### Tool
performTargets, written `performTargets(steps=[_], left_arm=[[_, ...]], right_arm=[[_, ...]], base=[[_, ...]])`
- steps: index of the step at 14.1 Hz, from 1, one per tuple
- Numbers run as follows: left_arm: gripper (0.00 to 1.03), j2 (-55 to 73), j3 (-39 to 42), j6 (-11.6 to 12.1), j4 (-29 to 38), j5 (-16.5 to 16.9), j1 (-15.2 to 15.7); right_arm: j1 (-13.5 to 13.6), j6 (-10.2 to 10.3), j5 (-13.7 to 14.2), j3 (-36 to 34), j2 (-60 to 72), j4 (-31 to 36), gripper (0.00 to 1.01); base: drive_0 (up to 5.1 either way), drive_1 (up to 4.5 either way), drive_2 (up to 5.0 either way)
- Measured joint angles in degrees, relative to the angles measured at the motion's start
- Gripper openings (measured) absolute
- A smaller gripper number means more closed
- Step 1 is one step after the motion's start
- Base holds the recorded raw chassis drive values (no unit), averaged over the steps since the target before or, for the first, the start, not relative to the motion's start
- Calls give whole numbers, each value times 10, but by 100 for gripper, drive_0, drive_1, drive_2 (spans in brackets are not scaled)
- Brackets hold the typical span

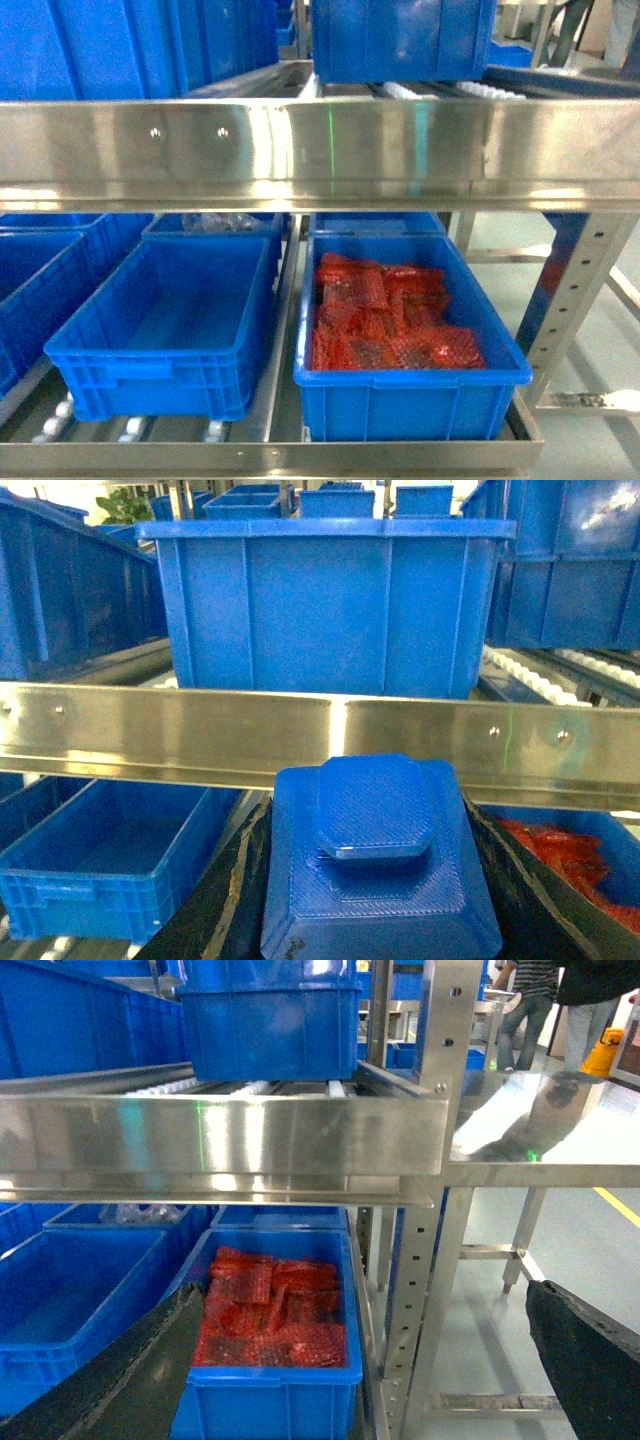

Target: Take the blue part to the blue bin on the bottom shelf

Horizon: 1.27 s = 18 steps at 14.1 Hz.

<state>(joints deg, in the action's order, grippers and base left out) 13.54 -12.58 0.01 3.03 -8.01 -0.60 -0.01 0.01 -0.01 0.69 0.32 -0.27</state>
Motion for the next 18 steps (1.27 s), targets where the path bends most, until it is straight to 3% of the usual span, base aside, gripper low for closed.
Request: performTargets(steps=[18], left_arm=[[44, 0, 1, 0, 0, 1, 0]], right_arm=[[0, 0, 0, 0, 0, -1, 98]], base=[[0, 0, 0]])
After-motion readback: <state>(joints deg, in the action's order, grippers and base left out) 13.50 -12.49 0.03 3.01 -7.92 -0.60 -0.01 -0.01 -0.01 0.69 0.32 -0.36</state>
